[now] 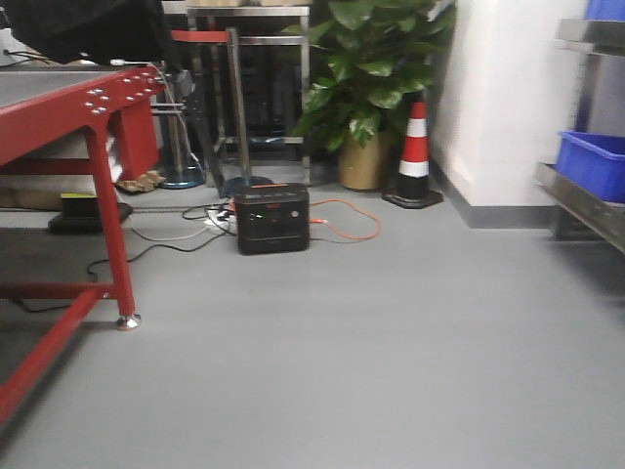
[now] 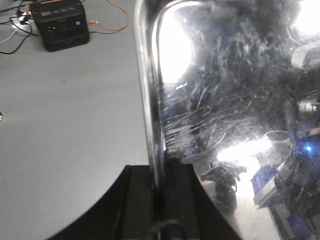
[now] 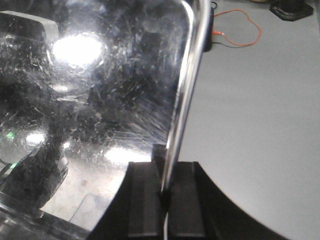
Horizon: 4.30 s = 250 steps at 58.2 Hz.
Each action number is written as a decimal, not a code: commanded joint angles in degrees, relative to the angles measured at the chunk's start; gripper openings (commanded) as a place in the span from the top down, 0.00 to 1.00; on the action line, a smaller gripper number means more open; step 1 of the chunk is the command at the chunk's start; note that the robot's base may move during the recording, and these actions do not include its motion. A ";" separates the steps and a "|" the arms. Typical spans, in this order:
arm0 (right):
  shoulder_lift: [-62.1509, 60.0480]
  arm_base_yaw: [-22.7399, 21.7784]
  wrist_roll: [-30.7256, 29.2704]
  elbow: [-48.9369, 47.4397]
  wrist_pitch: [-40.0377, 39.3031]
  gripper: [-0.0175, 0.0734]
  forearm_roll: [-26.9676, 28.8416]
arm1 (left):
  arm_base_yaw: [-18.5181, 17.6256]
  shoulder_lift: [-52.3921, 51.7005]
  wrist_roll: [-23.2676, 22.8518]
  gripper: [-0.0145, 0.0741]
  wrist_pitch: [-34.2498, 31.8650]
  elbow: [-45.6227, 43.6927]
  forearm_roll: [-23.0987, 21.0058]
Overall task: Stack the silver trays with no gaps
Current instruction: 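Turn the base across the floor toward the other bin rack, then drive up to the rack with blue bins, tray held in both grippers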
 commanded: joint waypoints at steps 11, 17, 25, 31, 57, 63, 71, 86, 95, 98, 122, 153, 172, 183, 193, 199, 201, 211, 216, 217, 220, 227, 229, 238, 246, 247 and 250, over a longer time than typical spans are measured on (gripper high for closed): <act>-0.91 0.35 -1.49 -0.66 -2.86 0.89 1.11 | -0.50 -0.69 0.30 0.86 -3.13 -0.54 -0.63; -0.91 0.35 -1.49 -0.66 -2.86 0.89 1.11 | -0.50 -0.69 0.30 0.86 -3.13 -0.54 -0.63; -0.91 0.35 -1.49 -0.66 -3.26 0.89 1.11 | -0.50 -0.69 0.30 0.86 -3.13 -0.54 -0.63; -0.91 0.35 -1.49 -0.66 -3.64 0.89 1.11 | -0.50 -0.69 0.30 0.86 -3.13 -0.54 -0.63; -0.91 0.35 -1.49 -0.66 -3.77 0.89 1.11 | -0.50 -0.69 0.30 0.86 -3.16 -0.54 -0.01; -0.91 0.35 -1.49 -0.66 -3.77 0.89 1.11 | -0.50 -0.69 0.30 0.86 -3.16 -0.54 0.09; -0.91 0.35 -1.49 -0.66 -3.77 0.89 1.11 | -0.50 -0.69 0.30 0.86 -3.16 -0.54 0.09; -0.81 0.35 -1.49 -0.66 -3.74 0.89 1.11 | -0.50 -0.69 0.30 0.86 -3.16 -0.54 0.60; -0.66 0.35 -1.49 -0.66 -3.74 0.89 1.11 | -0.50 -0.69 0.30 0.86 -3.16 -0.54 0.83; -0.66 0.35 -1.49 -0.66 -3.74 0.89 1.11 | -0.50 -0.69 0.30 0.86 -3.16 -0.54 0.81; -0.66 0.35 -1.49 -0.66 -3.74 0.89 1.11 | -0.50 -0.69 0.30 0.86 -3.16 -0.54 1.12; -0.66 0.35 -1.49 -0.66 -3.74 0.89 1.11 | -0.50 -0.69 0.30 0.86 -3.16 -0.54 5.45; -0.66 0.35 -1.49 -0.66 -3.74 0.89 1.11 | -0.50 -0.69 0.30 0.86 -3.16 -0.54 5.45; -0.66 0.35 -1.49 -0.66 -3.74 0.89 1.11 | -0.50 -0.69 0.30 0.86 -3.16 -0.54 5.45; -0.66 0.35 -1.49 -0.66 -3.74 0.89 1.11 | -0.50 -0.69 0.30 0.86 -3.16 -0.54 5.45; -0.66 0.35 -1.49 -0.66 -3.74 0.89 1.11 | -0.50 -0.69 0.30 0.86 -3.16 -0.54 5.45; -0.66 0.35 -1.49 -0.66 -3.74 0.89 1.11 | -0.50 -0.69 0.30 0.86 -3.16 -0.54 5.45; -0.66 0.35 -1.49 -0.66 -3.74 0.89 1.11 | -0.50 -0.69 0.30 0.86 -3.16 -0.54 5.45; -0.66 0.35 -1.49 -0.66 -3.74 0.89 1.11 | -0.50 -0.69 0.30 0.86 -3.16 -0.54 5.45; -0.66 0.35 -1.49 -0.66 -3.74 0.89 1.11 | -0.50 -0.69 0.30 0.86 -3.16 -0.54 5.45; -0.66 0.35 -1.49 -0.66 -3.74 0.89 1.11 | -0.50 -0.69 0.30 0.86 -3.16 -0.54 5.45; -0.66 0.35 -1.49 -0.66 -3.74 0.89 1.11 | -0.50 -0.69 0.30 0.86 -3.16 -0.54 5.45; -0.66 0.35 -1.49 -0.66 -3.74 0.89 1.11 | -0.50 -0.69 0.30 0.86 -3.16 -0.54 5.45; -0.66 0.35 -1.49 -0.66 -3.74 0.89 1.11 | -0.50 -0.69 0.30 0.86 -3.16 -0.54 5.45; -0.66 0.35 -1.49 -0.66 -3.74 0.89 1.11 | -0.50 -0.69 0.30 0.86 -3.16 -0.54 5.45; -0.66 0.35 -1.49 -0.66 -3.74 0.89 1.11 | -0.50 -0.69 0.30 0.86 -3.16 -0.54 5.45; -0.66 0.35 -1.49 -0.66 -3.74 0.89 1.11 | -0.50 -0.69 0.30 0.86 -3.16 -0.54 5.45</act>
